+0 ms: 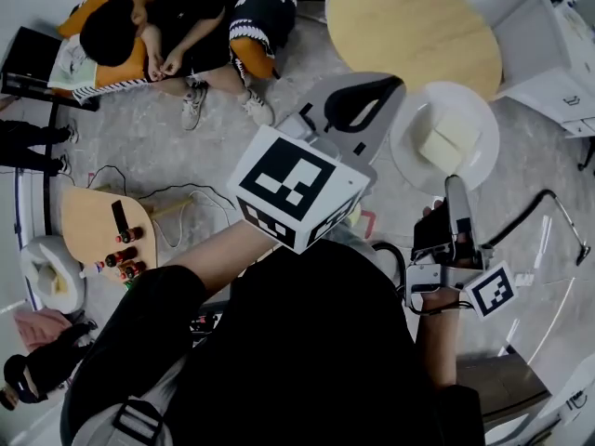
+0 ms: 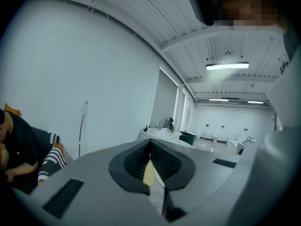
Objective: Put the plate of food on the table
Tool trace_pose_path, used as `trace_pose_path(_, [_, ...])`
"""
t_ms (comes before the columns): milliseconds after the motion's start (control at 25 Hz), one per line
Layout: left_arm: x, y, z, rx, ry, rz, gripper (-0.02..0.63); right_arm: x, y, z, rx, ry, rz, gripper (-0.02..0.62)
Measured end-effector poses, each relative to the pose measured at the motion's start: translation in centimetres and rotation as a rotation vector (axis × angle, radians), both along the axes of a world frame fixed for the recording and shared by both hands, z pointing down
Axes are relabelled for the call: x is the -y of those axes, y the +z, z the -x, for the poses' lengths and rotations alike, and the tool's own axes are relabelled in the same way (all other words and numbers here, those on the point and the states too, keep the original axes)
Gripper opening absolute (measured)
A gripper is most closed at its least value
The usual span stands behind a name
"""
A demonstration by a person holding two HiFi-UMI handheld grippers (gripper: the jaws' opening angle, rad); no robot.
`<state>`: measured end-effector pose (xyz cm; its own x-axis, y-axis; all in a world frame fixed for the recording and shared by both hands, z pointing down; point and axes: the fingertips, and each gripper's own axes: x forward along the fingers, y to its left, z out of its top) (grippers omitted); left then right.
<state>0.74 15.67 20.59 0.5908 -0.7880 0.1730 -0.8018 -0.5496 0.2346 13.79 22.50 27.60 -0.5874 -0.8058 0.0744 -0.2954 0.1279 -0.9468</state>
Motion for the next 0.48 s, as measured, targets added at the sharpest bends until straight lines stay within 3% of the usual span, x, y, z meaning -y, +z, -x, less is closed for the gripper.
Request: trace_pose_path(480, [-0.3,0.38,-0.86,0.029,-0.009,-0.005,0.006,0.42,0.42,-0.9,0.043,-0.006,-0.025,0.017])
